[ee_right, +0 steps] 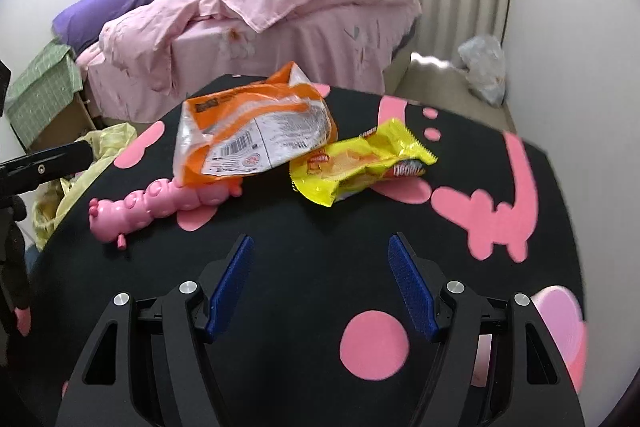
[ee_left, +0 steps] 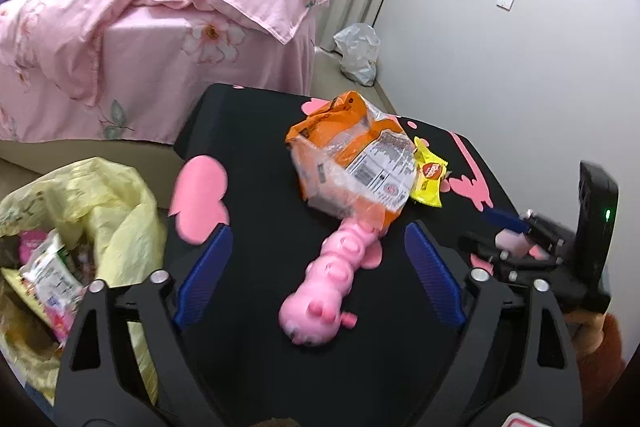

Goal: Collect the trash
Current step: 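Move both tools back over the table toward the orange bag and yellow wrapper, then grasp the orange snack bag with the left tool while the right grasps the yellow wrapper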

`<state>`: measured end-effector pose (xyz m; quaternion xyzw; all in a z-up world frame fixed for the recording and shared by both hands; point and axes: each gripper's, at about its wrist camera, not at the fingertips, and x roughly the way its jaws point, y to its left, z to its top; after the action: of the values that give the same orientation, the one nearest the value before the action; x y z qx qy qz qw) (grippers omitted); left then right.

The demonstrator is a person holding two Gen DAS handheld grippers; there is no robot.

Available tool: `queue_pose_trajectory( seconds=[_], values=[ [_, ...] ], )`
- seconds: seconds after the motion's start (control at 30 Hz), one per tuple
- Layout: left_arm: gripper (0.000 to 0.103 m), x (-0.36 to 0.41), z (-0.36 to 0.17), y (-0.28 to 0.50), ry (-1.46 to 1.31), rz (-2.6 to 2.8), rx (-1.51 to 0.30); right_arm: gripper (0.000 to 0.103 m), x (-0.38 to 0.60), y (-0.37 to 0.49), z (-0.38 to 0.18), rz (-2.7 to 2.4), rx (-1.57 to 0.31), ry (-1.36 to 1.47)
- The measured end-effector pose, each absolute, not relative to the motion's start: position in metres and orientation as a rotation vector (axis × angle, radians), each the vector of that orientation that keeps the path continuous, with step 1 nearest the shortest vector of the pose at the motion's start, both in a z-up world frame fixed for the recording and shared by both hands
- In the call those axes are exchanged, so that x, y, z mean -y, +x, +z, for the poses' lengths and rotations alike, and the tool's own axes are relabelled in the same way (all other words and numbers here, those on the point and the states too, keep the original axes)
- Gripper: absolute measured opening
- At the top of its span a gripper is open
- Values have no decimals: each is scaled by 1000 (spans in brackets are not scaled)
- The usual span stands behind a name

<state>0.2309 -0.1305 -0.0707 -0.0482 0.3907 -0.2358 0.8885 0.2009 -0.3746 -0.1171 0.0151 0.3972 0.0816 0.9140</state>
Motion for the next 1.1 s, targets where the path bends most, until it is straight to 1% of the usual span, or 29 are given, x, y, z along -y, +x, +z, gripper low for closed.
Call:
queue_pose_trajectory(
  seconds=[0.07, 0.2, 0.33, 0.37, 0.4, 0.43, 0.47, 0.5, 0.53, 0.57, 0.6, 0.67, 0.77, 0.9, 1.1],
  values=[
    [93, 141, -77, 253, -115, -497, -861, 67, 374, 201, -122, 168, -831, 48],
    [93, 162, -90, 291, -129, -511, -963, 66, 367, 188, -128, 133, -843, 14],
    [92, 180, -99, 323, -103, -427, -999, 66, 374, 170, -129, 85, -832, 47],
    [84, 183, -102, 332, -94, -384, -1022, 66, 377, 168, -130, 87, -828, 63],
    [73, 184, -106, 340, -99, -353, -1055, 66, 378, 167, -130, 86, -825, 71],
    [69, 184, -110, 345, -115, -340, -1087, 67, 380, 165, -130, 81, -819, 80],
    [67, 181, -112, 348, -133, -336, -1095, 67, 380, 165, -130, 76, -817, 81],
    [62, 178, -110, 348, -147, -340, -1089, 66, 381, 166, -130, 66, -820, 82],
    [58, 177, -111, 347, -148, -350, -1104, 66, 381, 167, -131, 59, -828, 84],
    [48, 173, -111, 344, -154, -374, -1102, 66, 380, 169, -132, 55, -843, 96],
    [34, 169, -110, 342, -165, -393, -1101, 66, 380, 170, -132, 63, -842, 106],
    [30, 155, -109, 332, -212, -428, -1097, 66, 379, 169, -130, 92, -827, 132],
    [28, 136, -102, 312, -211, -429, -1045, 66, 377, 170, -128, 96, -812, 147],
    [27, 109, -97, 285, -214, -371, -992, 67, 379, 185, -123, 57, -794, 182],
    [28, 94, -96, 268, -213, -356, -970, 67, 388, 230, -112, -62, -752, 240]
  ],
)
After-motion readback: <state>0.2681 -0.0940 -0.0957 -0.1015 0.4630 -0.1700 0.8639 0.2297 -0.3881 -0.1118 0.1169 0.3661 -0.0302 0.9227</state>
